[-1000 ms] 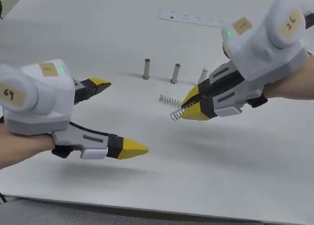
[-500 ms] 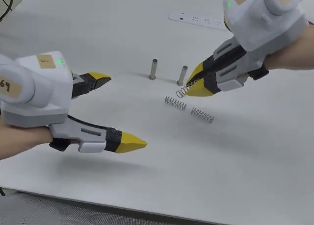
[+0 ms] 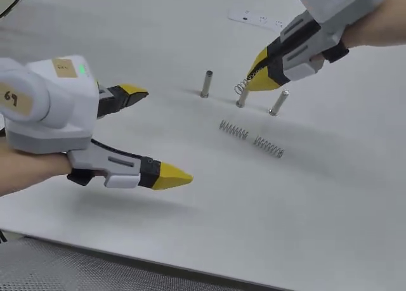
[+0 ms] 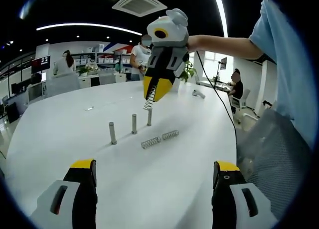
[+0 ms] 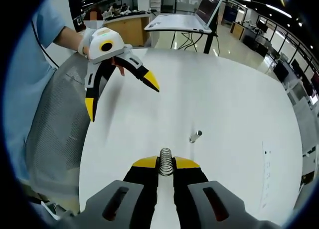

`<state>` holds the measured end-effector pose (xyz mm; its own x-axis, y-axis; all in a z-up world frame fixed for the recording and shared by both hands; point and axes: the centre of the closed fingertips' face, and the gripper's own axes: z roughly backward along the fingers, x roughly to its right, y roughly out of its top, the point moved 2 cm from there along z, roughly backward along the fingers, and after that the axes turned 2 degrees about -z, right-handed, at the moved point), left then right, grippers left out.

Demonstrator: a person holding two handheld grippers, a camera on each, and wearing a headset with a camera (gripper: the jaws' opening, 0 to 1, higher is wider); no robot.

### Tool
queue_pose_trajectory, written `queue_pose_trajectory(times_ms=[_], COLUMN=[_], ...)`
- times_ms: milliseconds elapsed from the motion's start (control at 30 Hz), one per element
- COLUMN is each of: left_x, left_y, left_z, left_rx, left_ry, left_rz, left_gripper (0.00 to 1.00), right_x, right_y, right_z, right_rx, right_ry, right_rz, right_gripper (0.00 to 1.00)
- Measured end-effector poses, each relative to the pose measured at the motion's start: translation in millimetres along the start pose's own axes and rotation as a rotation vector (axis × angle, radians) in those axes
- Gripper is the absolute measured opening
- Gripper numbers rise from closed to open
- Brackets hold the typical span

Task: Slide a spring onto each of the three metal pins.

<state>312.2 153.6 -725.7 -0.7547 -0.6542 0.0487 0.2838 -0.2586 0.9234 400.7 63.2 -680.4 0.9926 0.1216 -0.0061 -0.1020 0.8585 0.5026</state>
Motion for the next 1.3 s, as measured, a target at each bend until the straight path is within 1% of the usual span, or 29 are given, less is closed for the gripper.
queue_pose_trajectory(times_ms=[33, 67, 100, 333, 567, 667, 733, 900, 1100, 1300], left_x=[0.0, -0.4, -0.6, -2.6, -4.1, -6.1, -7.8, -8.7, -9.8, -9.7], left_y=[-0.2, -0.2, -0.1, -0.6, -1.8, -2.9, -2.2, -2.0, -1.7, -2.0], left_z=[0.1, 0.1, 0.0, -1.6, -3.9, -3.6, -3.3, -3.0, -3.6, -4.1], left_rx=[-0.001, 0.002, 0.004, 0.012, 0.017, 0.017, 0.024, 0.026, 0.028, 0.029], left_ry=[0.0, 0.001, 0.001, 0.004, 0.007, 0.012, 0.018, 0.018, 0.02, 0.019], left_rz=[0.001, 0.001, 0.001, 0.001, -0.001, 0.003, 0.007, 0.004, 0.001, 0.004], left_gripper=[0.94, 0.95, 0.94, 0.94, 0.94, 0.93, 0.93, 0.93, 0.93, 0.92], right_x=[1.0, 8.2, 11.4, 24.7, 42.4, 46.9, 50.1, 55.9, 61.8, 62.6], right_y=[0.6, 0.4, 0.4, 3.6, 9.4, 13.1, 16.2, 21.4, 25.1, 27.0], right_z=[-0.4, -2.1, -2.9, -8.6, -14.4, -16.7, -18.4, -21.5, -27.6, -32.4], right_rx=[-0.004, -0.009, -0.013, -0.045, -0.076, -0.091, -0.096, -0.111, -0.145, -0.173], right_ry=[0.001, 0.003, 0.003, 0.001, -0.008, -0.006, -0.004, -0.008, -0.002, 0.013], right_rz=[0.001, 0.0, 0.002, 0.015, 0.029, 0.039, 0.044, 0.058, 0.087, 0.102], right_gripper=[0.08, 0.08, 0.08, 0.08, 0.08, 0.08, 0.08, 0.08, 0.08, 0.08])
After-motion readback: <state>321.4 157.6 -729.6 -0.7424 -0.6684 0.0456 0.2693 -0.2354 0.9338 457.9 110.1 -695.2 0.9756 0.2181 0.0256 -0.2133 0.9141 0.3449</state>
